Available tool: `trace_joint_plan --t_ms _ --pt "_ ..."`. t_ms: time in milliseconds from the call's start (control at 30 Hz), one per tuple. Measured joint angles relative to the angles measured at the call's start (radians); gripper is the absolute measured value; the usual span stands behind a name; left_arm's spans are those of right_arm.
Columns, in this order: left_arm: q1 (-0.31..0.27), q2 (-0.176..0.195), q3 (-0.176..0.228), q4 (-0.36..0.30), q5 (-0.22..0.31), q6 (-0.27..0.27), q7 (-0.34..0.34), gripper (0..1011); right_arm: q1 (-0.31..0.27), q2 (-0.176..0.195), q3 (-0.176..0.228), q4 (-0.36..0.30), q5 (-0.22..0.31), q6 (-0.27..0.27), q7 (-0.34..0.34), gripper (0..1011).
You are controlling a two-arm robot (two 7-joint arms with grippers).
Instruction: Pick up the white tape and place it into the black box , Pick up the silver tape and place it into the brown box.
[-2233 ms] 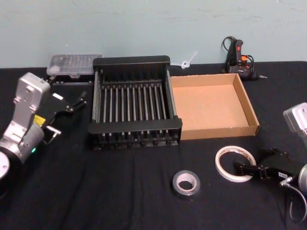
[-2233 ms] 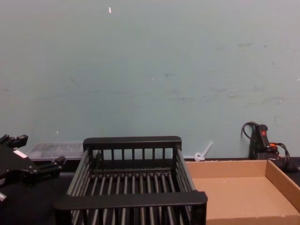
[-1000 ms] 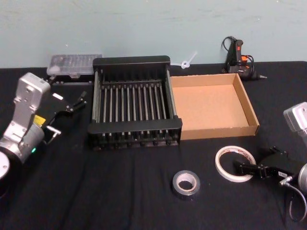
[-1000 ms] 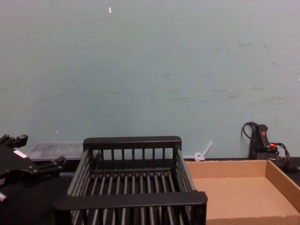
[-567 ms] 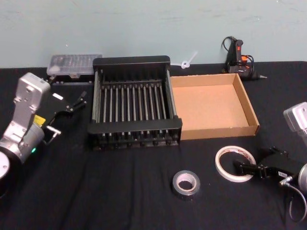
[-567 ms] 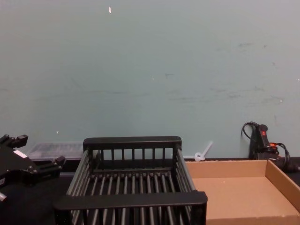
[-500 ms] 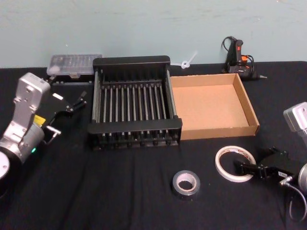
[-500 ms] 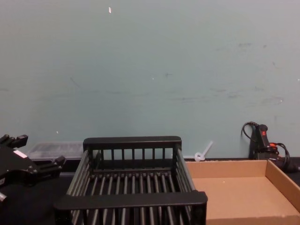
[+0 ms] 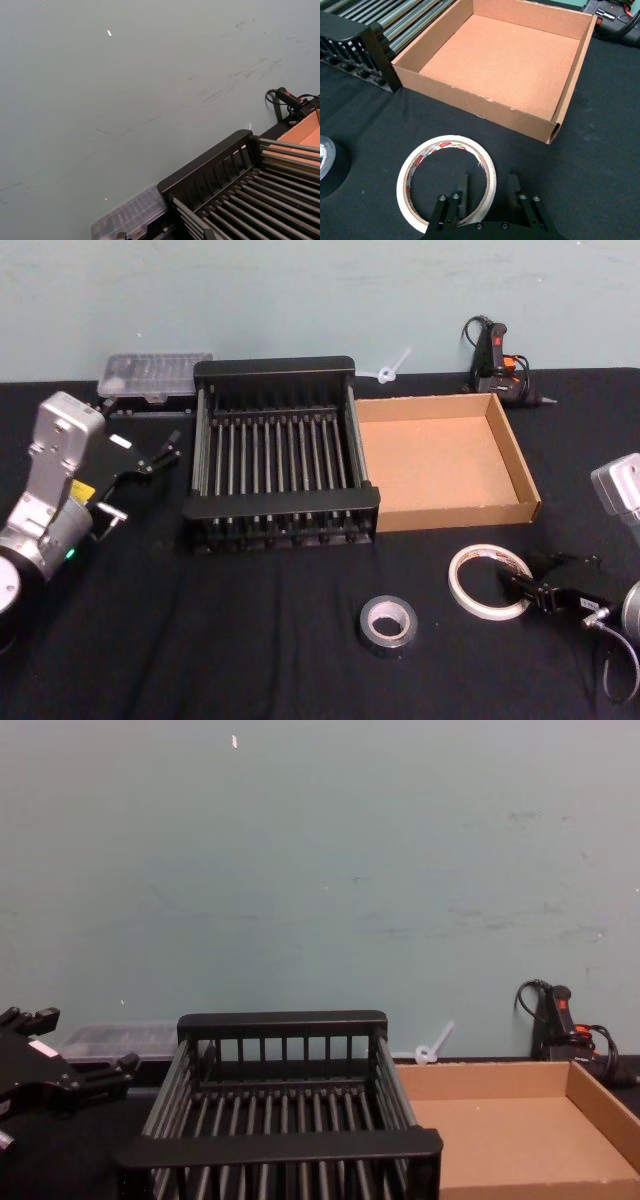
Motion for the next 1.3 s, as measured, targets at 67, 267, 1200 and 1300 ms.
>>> trace_joint_plan --t_ms 67,267,1200,1300 --pt "0.000 0.000 0.000 0.000 0.000 0.000 0.000 1001 0.000 0.000 0.000 0.000 0.000 0.000 0.000 474" --pt "0.000 0.000 0.000 0.000 0.000 0.000 0.000 1001 0.000 0.000 0.000 0.000 0.000 0.000 0.000 268" --pt "0.000 0.000 0.000 0.000 0.000 0.000 0.000 1001 0.000 0.000 0.000 0.000 0.000 0.000 0.000 71" --pt "0.000 0.000 0.000 0.000 0.000 0.000 0.000 1001 0.000 0.000 0.000 0.000 0.000 0.000 0.000 71"
